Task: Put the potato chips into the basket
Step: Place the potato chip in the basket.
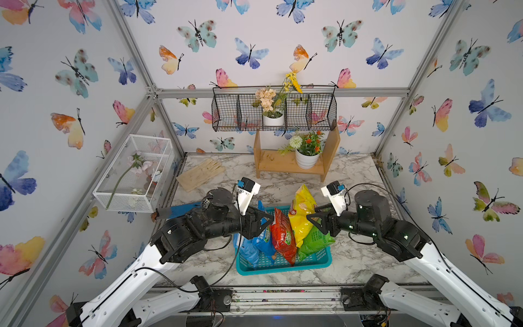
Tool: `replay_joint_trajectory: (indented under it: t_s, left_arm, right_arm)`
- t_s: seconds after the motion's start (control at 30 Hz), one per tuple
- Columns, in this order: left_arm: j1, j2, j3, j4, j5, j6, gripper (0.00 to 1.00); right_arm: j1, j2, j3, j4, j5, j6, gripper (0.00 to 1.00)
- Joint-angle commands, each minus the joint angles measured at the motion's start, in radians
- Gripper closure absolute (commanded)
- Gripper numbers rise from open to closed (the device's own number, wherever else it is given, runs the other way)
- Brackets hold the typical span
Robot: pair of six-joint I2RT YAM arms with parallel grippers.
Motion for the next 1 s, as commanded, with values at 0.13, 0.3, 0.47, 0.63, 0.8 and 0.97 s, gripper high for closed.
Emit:
replay_joint_trajectory:
  t_s: [0.13, 0.3, 0.47, 0.63, 0.8, 0.97]
  left_arm:
    - [0.005, -0.020, 0.003, -0.010, -0.091, 0.011, 0.52]
    - [0.005, -0.019, 0.006, -0.017, -0.110, 0.010, 0.52]
    - [0.006, -0.020, 0.011, -0.035, -0.147, 0.011, 0.52]
    - [0.006, -0.027, 0.007, -0.049, -0.170, 0.007, 0.50]
    - [0.009, -0.051, 0.008, -0.106, -0.297, -0.031, 0.41]
    - [0.101, -0.081, 0.020, -0.131, -0.470, -0.028, 0.09]
  right_arm:
    - [0.003, 0.052, 0.075, -0.058, 0.219, -0.007, 0.36]
    - [0.003, 0.089, 0.081, -0.027, 0.299, 0.010, 0.28]
    - [0.001, 0.168, 0.136, -0.022, 0.372, 0.026, 0.20]
    - [0.001, 0.291, 0.253, -0.054, 0.399, 0.041, 0.18]
    - [0.000, 0.340, 0.317, -0.077, 0.437, 0.071, 0.16]
    - [-0.091, 0.258, 0.258, 0.024, 0.461, 0.055, 0.09]
